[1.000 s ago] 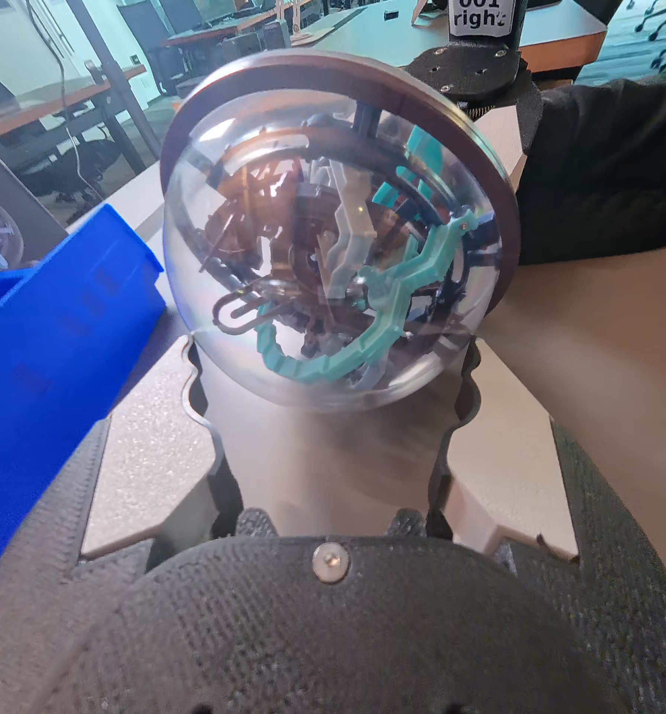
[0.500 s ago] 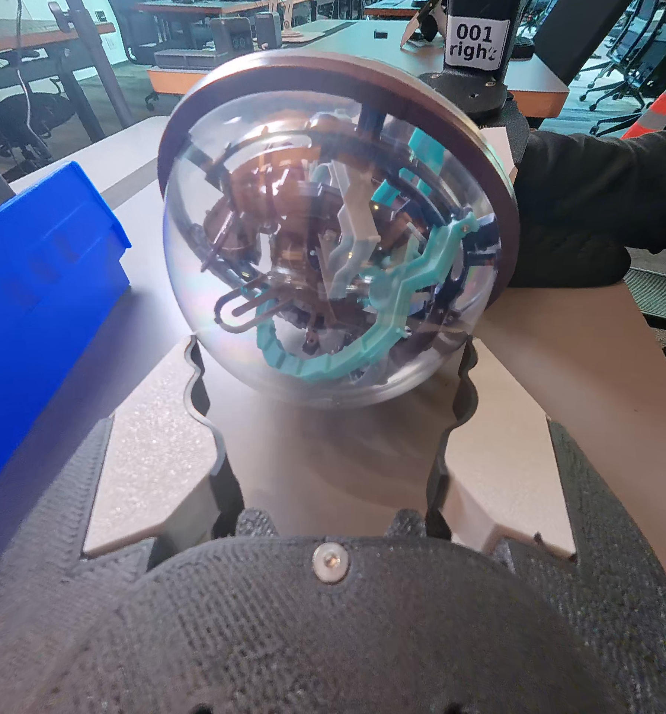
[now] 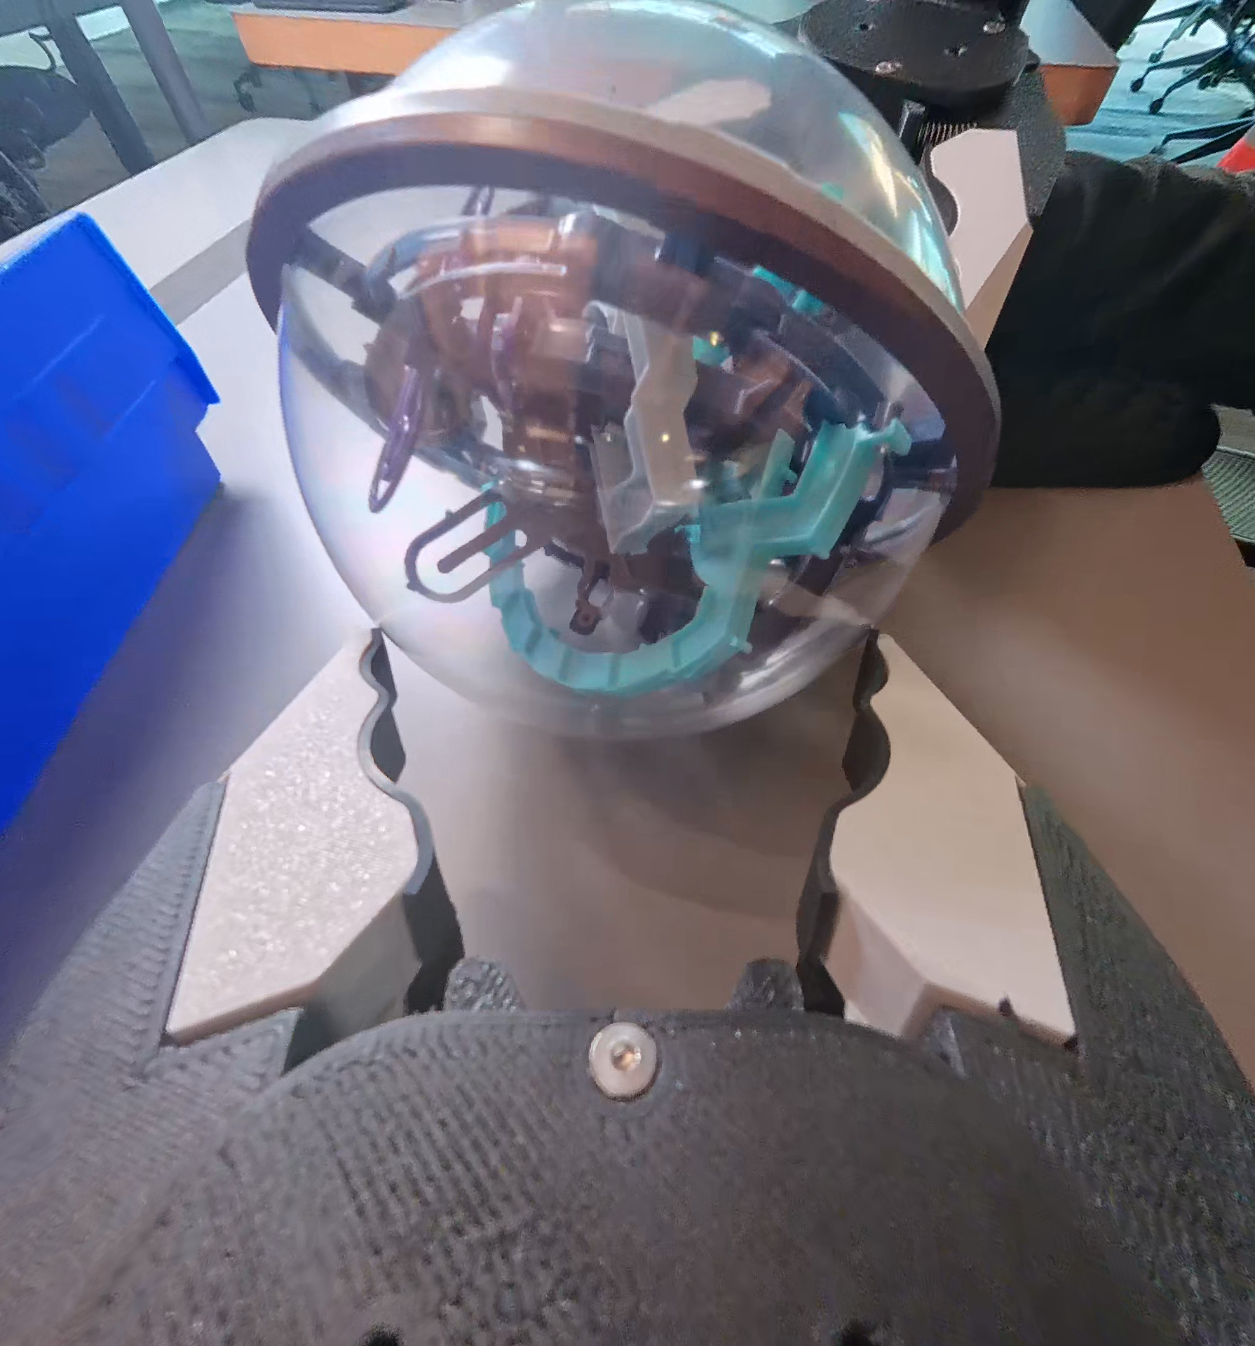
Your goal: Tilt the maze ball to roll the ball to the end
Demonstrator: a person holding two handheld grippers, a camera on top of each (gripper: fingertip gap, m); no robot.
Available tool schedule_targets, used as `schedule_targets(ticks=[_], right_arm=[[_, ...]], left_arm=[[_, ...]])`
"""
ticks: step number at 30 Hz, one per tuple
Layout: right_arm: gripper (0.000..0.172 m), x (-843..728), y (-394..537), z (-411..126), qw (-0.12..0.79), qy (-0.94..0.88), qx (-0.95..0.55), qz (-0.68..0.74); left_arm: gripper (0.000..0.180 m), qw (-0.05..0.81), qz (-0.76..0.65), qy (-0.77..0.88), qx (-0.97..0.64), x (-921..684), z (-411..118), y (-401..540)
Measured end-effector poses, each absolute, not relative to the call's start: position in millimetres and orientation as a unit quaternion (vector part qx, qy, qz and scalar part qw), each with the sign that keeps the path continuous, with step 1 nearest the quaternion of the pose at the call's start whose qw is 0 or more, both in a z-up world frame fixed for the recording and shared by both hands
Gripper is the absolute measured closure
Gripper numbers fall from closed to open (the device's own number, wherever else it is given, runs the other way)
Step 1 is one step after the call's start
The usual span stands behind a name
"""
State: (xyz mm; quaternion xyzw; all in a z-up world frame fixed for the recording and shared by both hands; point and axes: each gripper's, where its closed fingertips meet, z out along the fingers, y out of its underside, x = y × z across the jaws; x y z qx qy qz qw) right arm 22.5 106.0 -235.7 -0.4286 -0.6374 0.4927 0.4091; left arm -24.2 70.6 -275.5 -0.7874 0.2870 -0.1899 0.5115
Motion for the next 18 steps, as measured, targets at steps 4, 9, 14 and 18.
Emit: schedule_targets(ticks=[4,9,14,18], right_arm=[[0.06,24,114,-221,0.436,-0.607,-0.428,0.508],[0.066,26,124,-213,0.441,-0.577,-0.44,0.529],[0.063,17,119,-232,0.465,-0.624,-0.434,0.454],[0.072,20,116,-225,0.491,-0.625,-0.414,0.443]], left_arm=[[0.049,0.551,-0.263,0.252,-0.751,-32,-246,65],[0.051,0.621,-0.313,0.162,-0.7,-56,-206,70],[0.048,0.62,-0.287,0.152,-0.714,-49,-216,79],[0.059,0.605,-0.287,0.164,-0.724,-52,-222,76]])
